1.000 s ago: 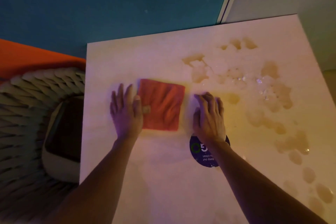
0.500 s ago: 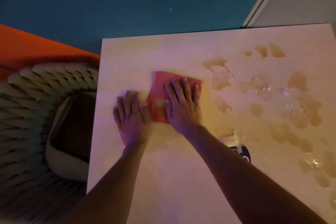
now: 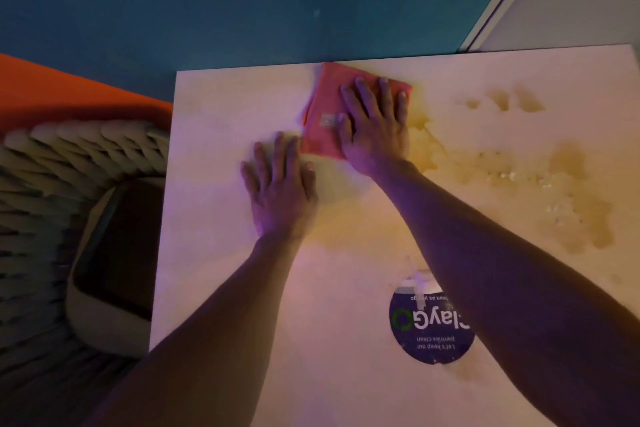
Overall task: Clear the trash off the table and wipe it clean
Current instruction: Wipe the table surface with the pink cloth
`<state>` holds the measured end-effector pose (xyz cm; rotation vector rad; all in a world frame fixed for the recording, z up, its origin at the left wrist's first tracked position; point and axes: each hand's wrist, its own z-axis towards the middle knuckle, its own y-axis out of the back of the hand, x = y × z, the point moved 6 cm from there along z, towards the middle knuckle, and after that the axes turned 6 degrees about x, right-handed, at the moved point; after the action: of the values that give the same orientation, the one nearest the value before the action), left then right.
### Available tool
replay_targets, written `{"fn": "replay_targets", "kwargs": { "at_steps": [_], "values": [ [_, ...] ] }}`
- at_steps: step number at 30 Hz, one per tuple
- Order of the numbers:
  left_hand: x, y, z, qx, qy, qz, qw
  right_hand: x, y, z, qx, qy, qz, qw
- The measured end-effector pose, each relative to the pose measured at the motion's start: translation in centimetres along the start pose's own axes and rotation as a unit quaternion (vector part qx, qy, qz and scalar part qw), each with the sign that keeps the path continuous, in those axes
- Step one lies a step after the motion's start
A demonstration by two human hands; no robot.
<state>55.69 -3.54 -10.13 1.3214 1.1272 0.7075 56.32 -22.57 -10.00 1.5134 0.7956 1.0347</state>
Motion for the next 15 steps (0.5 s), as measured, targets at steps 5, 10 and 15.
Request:
{"fn": "replay_targets", "kwargs": {
  "at_steps": [5,10,15],
  "values": [
    [0.0,0.0,-0.2,-0.019,0.007,0.007,1.0,-4.6,1.0,-0.3,-0.004,-0.052,-0.011,0.999],
    [0.1,0.1,-0.4,-0.041,0.014,0.008,0.999,-9.7,1.7,-2.7,-0.03,-0.129,-0.018,0.991],
    [-0.1,0.0,-0.5,-0.045,0.016,0.017,0.999,-9.1,1.4,-2.3,-0.014,-0.16,-0.014,0.987]
  ]
}}
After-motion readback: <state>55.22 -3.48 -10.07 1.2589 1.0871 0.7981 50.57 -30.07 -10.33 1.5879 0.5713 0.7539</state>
